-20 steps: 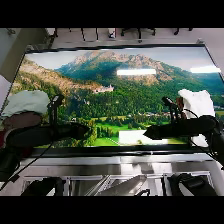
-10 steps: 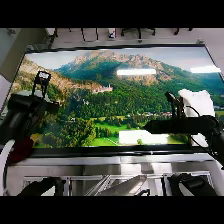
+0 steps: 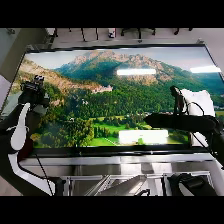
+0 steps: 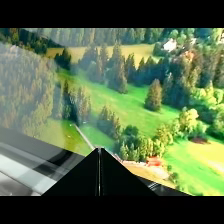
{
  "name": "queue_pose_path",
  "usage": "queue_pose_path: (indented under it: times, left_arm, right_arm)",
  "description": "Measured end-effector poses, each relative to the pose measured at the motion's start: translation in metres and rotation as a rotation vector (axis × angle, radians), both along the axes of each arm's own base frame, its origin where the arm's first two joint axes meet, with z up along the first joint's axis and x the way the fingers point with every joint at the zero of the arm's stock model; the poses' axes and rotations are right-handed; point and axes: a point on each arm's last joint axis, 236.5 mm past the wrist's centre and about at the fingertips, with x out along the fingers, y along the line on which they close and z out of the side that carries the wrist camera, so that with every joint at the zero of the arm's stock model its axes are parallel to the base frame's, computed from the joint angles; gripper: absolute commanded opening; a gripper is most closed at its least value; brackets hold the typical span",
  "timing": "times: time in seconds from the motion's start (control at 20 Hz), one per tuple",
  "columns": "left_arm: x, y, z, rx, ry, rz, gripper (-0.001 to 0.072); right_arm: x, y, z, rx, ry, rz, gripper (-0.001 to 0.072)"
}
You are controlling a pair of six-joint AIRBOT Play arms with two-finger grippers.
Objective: Fold the shirts.
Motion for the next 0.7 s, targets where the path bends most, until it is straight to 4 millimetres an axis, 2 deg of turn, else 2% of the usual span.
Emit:
queue_pose_path:
  times: [0.05, 0.15, 0.25, 0.4, 0.5, 0.55, 0.6, 0.7]
  left_arm:
    - [0.003, 0.004, -0.007, 0.003, 0.011, 0.010, 0.0015]
    - [0.008, 0.008, -0.011, 0.011, 0.030, 0.021, 0.0015]
    - [0.015, 0.005, -0.004, 0.017, 0.029, 0.030, 0.0015]
    - [0.035, -0.019, 0.037, 0.013, -0.032, 0.013, 0.0015]
    - [0.049, -0.053, 0.083, -0.040, -0.127, -0.010, 0.0015]
    - [0.054, -0.080, 0.110, -0.097, -0.184, -0.032, 0.0015]
    - [0.055, -0.107, 0.133, -0.162, -0.228, -0.058, 0.0014]
    - [0.049, -0.177, 0.186, -0.328, -0.316, -0.146, 0.0015]
  right_arm:
    - [0.001, 0.000, 0.000, 0.001, -0.003, -0.003, 0.0031]
    - [0.002, -0.001, 0.001, 0.001, -0.008, -0.007, 0.0031]
    - [0.003, -0.001, 0.001, 0.002, -0.012, -0.009, 0.0031]
    - [0.004, -0.001, 0.002, 0.002, -0.014, -0.011, 0.0032]
    - [0.004, -0.001, 0.002, 0.003, -0.014, -0.012, 0.0032]
    - [0.004, -0.001, 0.002, 0.004, -0.014, -0.012, 0.0031]
    - [0.004, 0.000, 0.002, 0.005, -0.014, -0.012, 0.0031]
    - [0.004, -0.001, 0.002, 0.005, -0.015, -0.012, 0.0031]
